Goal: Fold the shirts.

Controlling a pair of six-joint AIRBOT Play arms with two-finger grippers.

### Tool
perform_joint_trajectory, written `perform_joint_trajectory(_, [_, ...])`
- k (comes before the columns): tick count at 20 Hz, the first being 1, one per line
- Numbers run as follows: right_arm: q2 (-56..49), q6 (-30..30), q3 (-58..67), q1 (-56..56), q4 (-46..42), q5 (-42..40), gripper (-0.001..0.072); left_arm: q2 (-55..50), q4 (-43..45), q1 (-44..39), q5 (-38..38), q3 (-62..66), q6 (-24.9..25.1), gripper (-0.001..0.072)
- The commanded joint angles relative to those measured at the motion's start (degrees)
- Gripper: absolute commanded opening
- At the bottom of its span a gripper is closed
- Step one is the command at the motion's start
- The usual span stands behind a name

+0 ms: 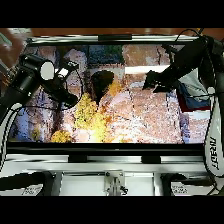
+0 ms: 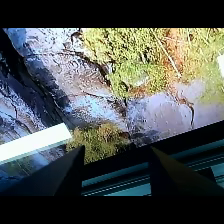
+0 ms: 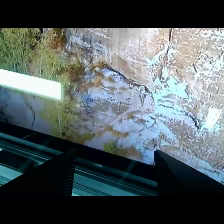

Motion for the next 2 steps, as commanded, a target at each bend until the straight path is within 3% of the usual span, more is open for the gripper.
perform_joint_trajectory(1, [0.0, 0.0, 0.0, 0.0, 0.0, 0.0, 0.0595, 0.0, 0.0, 0.0, 0.0, 0.0, 0.0, 0.047])
perform_joint_trajectory(2, [0.0, 0.0, 0.0, 0.0, 0.0, 0.0, 0.0595, 0.0, 0.0, 0.0, 0.0, 0.0, 0.0, 0.047])
